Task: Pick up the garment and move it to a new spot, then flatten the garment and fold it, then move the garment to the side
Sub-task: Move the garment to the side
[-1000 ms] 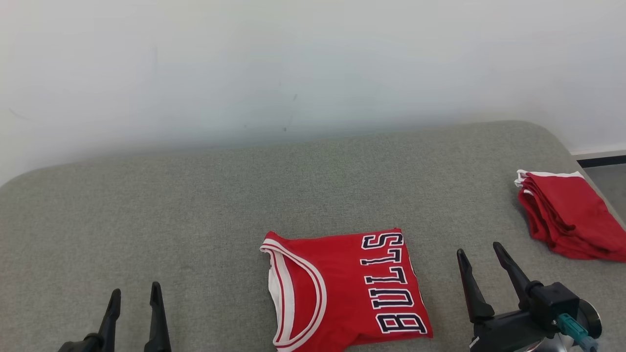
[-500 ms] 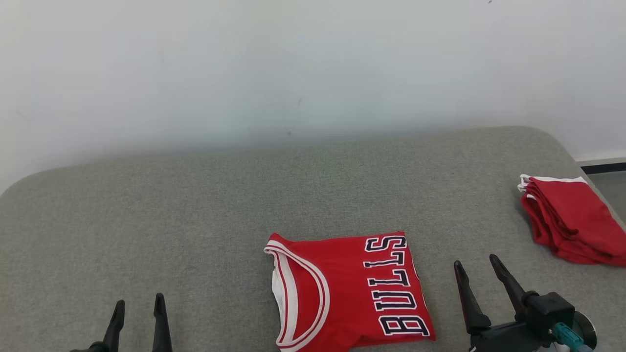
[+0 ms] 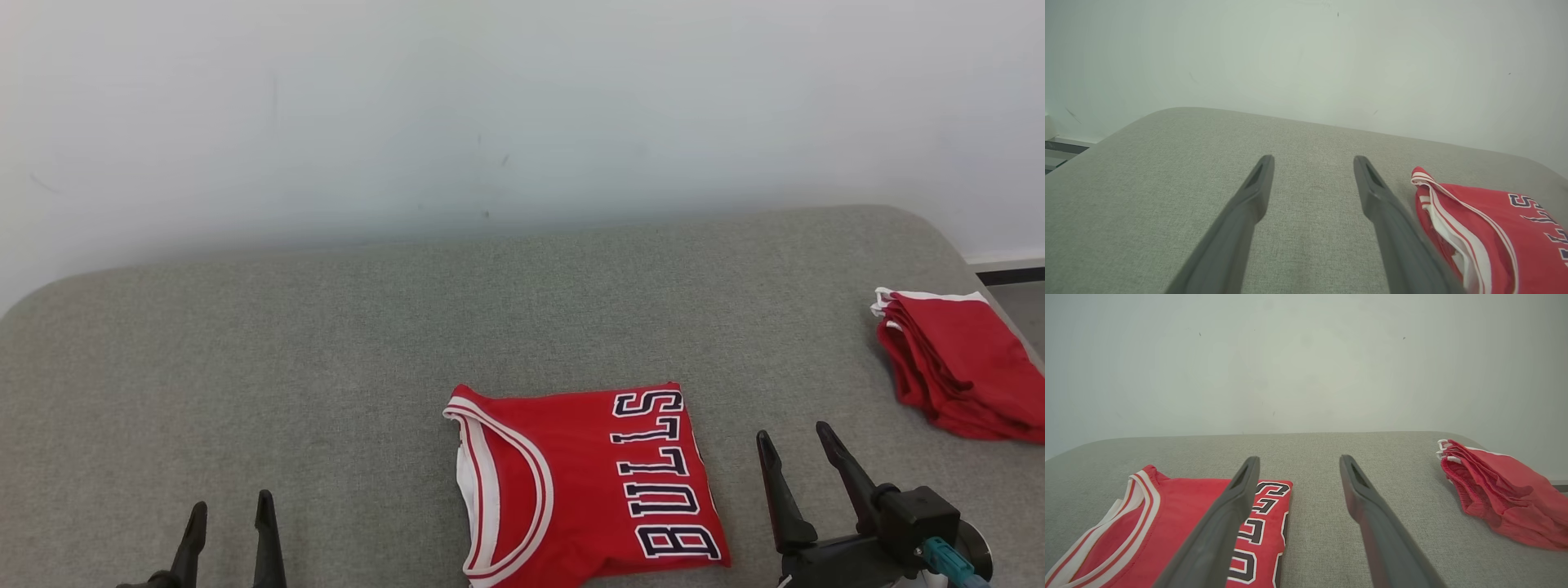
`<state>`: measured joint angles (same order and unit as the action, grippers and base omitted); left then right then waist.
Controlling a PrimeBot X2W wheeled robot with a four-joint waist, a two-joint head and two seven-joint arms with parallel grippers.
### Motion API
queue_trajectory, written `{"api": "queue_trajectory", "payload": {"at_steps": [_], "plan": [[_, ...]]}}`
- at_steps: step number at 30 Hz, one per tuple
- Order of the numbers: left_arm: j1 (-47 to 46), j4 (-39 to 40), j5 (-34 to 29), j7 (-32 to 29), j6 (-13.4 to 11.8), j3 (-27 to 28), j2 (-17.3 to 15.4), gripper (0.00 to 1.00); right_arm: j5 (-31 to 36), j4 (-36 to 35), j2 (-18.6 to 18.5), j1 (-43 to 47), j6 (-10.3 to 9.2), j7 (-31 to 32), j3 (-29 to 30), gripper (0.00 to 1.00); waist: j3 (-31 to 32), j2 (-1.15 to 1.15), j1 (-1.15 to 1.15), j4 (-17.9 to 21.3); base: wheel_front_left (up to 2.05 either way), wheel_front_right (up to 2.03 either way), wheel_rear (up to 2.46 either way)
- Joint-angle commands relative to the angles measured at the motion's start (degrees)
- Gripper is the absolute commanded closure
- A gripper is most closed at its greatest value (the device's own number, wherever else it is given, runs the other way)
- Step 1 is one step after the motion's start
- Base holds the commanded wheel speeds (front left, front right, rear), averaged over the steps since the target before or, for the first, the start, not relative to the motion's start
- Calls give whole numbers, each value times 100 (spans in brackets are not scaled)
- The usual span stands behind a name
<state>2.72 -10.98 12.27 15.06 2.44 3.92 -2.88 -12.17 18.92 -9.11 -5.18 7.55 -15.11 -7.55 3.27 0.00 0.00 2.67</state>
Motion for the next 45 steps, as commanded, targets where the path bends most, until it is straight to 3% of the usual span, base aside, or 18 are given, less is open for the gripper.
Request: {"api": "queue_trajectory", "payload": {"at_steps": [1,18,22,25,29,45], "plan": [[-29,0,-13,10,-32,2,-3,0,25,-33,25,9,-17,-2,19,0,-10,0,0,1,0,0,0],[3,4,13,10,-60,-49,-3,0,-152,-20,-102,-135,-17,149,9,0,-3,0,0,-112,0,0,0],[-42,-17,20,10,-71,-110,-3,0,-441,92,-265,-420,-17,836,-64,0,-11,0,0,-164,0,0,0],[-106,-20,0,10,-25,-203,-3,0,-548,387,-442,-687,-17,1755,-148,0,-40,0,0,-237,0,0,0],[-146,9,91,10,-61,-376,-3,0,-750,717,-438,-1004,-17,2605,-135,0,-129,0,0,-373,0,0,0],[-603,51,89,10,52,-623,-3,0,-1042,2155,-211,-1674,-7,3927,-519,0,-825,0,0,-950,0,0,0]]}}
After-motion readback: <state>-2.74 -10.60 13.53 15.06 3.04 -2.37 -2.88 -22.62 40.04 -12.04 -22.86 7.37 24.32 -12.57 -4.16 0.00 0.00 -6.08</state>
